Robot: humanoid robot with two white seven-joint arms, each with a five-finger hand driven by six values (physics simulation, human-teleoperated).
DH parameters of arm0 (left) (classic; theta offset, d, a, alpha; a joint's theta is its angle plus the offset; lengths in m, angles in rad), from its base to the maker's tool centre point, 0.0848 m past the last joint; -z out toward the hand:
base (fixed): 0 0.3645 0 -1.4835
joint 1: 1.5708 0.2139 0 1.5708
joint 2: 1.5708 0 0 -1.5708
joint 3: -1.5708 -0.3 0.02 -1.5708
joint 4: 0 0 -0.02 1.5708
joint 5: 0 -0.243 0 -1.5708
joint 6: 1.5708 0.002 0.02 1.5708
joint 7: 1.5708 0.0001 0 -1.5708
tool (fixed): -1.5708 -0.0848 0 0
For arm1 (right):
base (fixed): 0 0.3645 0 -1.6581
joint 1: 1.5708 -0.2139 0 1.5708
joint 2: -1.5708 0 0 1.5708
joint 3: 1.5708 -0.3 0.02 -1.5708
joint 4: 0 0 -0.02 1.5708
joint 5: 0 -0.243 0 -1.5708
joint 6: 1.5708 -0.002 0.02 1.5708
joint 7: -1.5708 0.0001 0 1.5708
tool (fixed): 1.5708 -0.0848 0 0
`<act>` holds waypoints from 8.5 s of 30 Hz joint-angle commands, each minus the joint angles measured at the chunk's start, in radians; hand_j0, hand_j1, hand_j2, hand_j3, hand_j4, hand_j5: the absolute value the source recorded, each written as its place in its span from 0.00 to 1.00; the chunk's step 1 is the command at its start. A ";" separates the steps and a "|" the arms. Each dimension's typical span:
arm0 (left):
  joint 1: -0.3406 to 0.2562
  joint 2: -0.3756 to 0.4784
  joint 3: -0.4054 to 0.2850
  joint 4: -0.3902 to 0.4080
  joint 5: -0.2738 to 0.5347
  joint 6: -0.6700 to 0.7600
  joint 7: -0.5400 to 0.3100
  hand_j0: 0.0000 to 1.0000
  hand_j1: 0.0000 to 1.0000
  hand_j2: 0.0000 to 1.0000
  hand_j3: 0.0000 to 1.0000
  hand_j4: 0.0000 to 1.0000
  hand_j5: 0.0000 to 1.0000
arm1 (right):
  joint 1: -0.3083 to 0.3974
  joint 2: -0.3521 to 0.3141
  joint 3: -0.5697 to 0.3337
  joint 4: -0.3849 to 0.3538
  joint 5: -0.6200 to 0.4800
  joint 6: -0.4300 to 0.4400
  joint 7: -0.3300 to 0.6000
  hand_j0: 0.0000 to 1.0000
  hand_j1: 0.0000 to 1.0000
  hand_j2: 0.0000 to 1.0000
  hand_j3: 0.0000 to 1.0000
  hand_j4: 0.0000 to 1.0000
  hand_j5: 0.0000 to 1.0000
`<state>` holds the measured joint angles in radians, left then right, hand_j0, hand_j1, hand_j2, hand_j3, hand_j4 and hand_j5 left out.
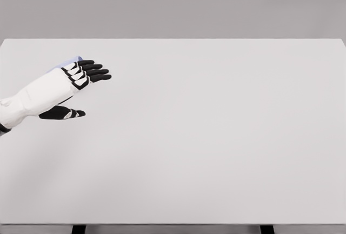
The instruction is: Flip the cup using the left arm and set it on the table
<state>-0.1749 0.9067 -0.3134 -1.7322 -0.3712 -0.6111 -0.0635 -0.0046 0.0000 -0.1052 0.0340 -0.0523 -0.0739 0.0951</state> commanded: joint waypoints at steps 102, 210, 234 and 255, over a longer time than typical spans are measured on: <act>-0.511 -0.476 -0.133 0.504 -0.204 1.191 -0.547 0.80 0.80 0.80 0.80 0.80 0.80 | 0.006 0.000 0.002 0.006 -0.001 0.000 0.002 1.00 1.00 1.00 1.00 1.00 1.00; -0.348 -0.750 0.476 1.048 0.699 0.215 -0.358 0.87 0.87 0.87 0.87 0.87 0.87 | 0.006 0.000 0.002 0.006 -0.001 0.000 0.002 1.00 1.00 1.00 1.00 1.00 1.00; -0.344 -0.752 0.476 1.020 0.698 0.211 -0.358 1.00 1.00 1.00 1.00 1.00 1.00 | 0.006 0.000 0.002 0.006 -0.001 0.002 0.002 1.00 1.00 1.00 1.00 1.00 1.00; -0.318 -0.738 0.502 0.970 0.699 0.209 -0.360 1.00 1.00 1.00 1.00 1.00 1.00 | 0.006 0.000 0.002 0.006 -0.001 0.000 0.002 1.00 1.00 1.00 1.00 1.00 1.00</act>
<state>-0.4909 0.1666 0.1817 -0.7405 0.3231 -0.4043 -0.4232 0.0015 0.0000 -0.1028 0.0399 -0.0536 -0.0735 0.0965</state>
